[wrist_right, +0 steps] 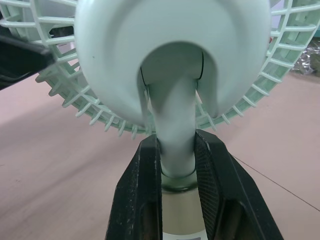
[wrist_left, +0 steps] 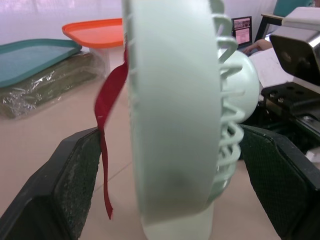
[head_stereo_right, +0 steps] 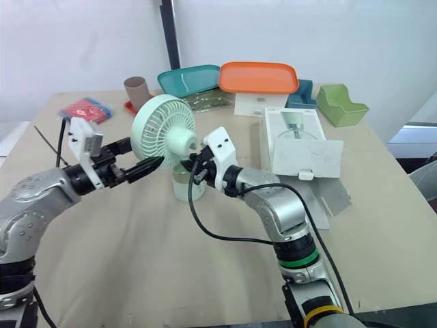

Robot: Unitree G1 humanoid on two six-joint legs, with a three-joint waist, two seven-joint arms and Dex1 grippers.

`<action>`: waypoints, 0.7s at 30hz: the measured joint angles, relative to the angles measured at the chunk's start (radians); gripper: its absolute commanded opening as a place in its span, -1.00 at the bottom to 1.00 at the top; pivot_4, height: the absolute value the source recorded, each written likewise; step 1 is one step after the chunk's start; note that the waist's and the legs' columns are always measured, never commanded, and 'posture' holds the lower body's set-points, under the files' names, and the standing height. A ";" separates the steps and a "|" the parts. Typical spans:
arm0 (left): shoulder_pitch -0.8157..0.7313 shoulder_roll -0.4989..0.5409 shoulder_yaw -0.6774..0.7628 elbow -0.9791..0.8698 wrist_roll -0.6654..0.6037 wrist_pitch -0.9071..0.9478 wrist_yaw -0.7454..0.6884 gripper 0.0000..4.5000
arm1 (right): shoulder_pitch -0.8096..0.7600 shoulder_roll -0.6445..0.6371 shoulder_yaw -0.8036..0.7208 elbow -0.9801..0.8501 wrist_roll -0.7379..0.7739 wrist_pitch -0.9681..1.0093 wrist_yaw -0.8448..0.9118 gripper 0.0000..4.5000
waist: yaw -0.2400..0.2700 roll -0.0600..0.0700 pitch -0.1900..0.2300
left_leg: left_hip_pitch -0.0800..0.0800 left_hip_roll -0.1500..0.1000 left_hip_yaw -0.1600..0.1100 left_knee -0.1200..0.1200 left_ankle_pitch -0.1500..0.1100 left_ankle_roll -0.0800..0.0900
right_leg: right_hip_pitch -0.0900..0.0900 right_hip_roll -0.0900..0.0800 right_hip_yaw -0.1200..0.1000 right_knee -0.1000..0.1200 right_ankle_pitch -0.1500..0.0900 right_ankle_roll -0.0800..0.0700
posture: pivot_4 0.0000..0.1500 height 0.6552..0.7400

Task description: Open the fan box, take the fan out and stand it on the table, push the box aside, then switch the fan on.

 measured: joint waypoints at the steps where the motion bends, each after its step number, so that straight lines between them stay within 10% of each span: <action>1: 0.007 0.019 0.018 0.005 -0.018 0.005 -0.019 0.97 | 0.000 -0.009 -0.006 0.012 0.007 -0.015 0.024 -0.85 | 0.000 0.000 0.000 | 0.000 0.000 0.000 0.000 0.000 0.001 | 0.000 0.000 0.000 0.000 0.000 0.000 | 1.00 1.00; 21: 0.230 0.172 0.160 0.008 -0.135 0.041 -0.195 0.97 | 0.057 -0.123 -0.037 0.083 0.141 -0.252 0.544 -0.85 | 0.000 0.000 0.000 | 0.000 0.001 0.001 0.000 -0.001 0.001 | -0.001 0.000 0.000 0.000 0.000 0.000 | 1.00 1.00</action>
